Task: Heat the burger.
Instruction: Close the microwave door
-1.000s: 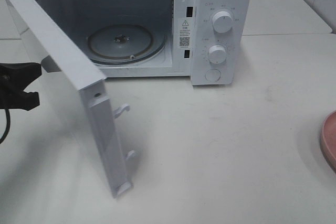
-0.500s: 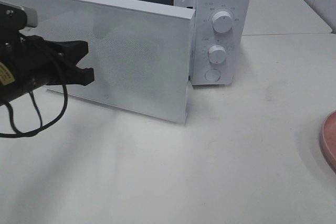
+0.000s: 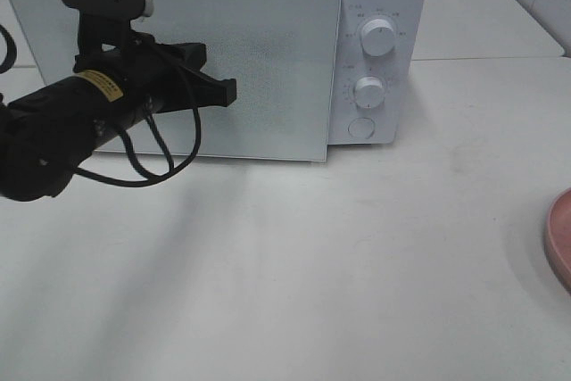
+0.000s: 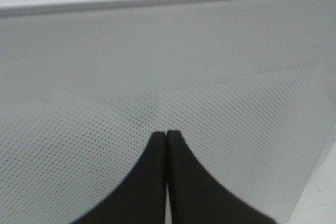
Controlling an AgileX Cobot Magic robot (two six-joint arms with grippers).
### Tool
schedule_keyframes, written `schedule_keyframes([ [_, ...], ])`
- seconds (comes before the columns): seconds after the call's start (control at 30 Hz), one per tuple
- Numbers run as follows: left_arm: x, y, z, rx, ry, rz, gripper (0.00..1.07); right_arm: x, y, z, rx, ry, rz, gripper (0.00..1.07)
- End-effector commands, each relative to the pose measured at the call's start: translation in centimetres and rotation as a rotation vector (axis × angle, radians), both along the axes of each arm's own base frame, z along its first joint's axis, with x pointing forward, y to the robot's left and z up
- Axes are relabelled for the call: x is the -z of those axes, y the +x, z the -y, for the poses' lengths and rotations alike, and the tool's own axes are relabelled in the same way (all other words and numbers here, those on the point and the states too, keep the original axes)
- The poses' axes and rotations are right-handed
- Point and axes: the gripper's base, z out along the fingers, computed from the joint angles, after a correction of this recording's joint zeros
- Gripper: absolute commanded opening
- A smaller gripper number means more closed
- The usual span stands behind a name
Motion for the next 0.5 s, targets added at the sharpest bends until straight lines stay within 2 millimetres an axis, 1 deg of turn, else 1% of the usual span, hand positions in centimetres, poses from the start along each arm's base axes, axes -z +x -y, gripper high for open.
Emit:
schedule_keyframes([
  [0.03, -0.1, 0.6, 0.9, -0.012, -0.002, -0.01, 0.0, 0.0, -0.1, 0.0, 0.009, 0.007, 0.013, 0.64],
  [0.1, -0.2, 0.9, 1.1, -0.015, -0.001, -0.006, 0.0, 0.0, -0.1, 0.0, 0.009, 0.007, 0.013, 0.64],
  [0.17, -0.3, 1.6, 1.8, -0.02, -0.008, 0.0, 0.0, 0.0, -0.1, 0.0, 0.009, 0.007, 0.013, 0.64],
  [0.2, -0.3, 1.6, 1.8, -0.02, -0.008, 0.0, 0.0, 0.0, -0.1, 0.0, 0.009, 0.007, 0.013, 0.64],
  [0.27, -0.3, 2.5, 2.5, -0.043, -0.013, 0.001, 0.0, 0.0, -0.1, 0.0, 0.009, 0.007, 0.013, 0.64],
  [0.37, -0.4, 2.9, 2.7, -0.049, -0.013, 0.005, 0.0, 0.0, -0.1, 0.0, 0.009, 0.007, 0.013, 0.64],
  [0.43, -0.5, 3.8, 3.4, -0.069, -0.023, -0.001, 0.0, 0.0, -0.1, 0.0, 0.009, 0.007, 0.013, 0.64],
  [0.5, -0.4, 4.1, 3.5, -0.08, -0.027, -0.003, 0.0, 0.0, -0.1, 0.0, 0.009, 0.007, 0.013, 0.64],
])
